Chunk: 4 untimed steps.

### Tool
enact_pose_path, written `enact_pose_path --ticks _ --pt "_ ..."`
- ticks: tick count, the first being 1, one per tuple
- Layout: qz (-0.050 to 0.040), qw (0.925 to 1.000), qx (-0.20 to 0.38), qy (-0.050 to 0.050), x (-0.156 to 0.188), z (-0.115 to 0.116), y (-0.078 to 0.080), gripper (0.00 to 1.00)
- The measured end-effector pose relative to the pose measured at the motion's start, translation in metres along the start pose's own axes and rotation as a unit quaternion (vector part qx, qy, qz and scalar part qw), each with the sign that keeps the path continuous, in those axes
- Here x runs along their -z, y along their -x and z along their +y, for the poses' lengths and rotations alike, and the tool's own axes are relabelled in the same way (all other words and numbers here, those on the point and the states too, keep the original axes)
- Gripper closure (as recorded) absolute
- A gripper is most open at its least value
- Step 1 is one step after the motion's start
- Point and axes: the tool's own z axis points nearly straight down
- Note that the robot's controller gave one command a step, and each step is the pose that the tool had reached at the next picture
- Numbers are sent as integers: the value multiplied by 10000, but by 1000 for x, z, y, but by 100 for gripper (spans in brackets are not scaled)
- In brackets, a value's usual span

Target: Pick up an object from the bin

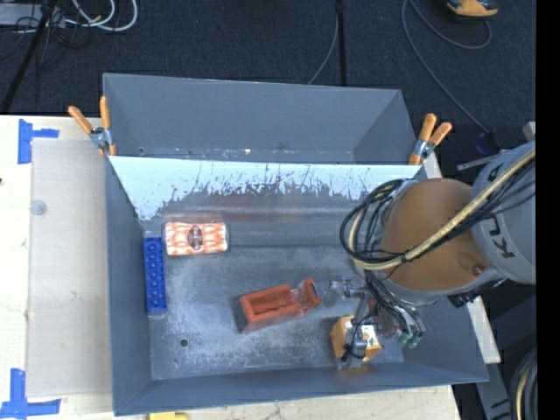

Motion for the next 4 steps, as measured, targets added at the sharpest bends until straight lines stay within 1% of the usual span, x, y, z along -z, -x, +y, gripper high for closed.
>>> enact_pose_path --ticks 1,2,3,4 --pt "-37 10000 3 -1 4 0 2 0" --pt "-27 9992 392 -1 -62 -55 12 0" --pt "-5 9999 115 8 -45 -65 11 0" --pt "-32 9999 142 -1 -29 -62 12 0"
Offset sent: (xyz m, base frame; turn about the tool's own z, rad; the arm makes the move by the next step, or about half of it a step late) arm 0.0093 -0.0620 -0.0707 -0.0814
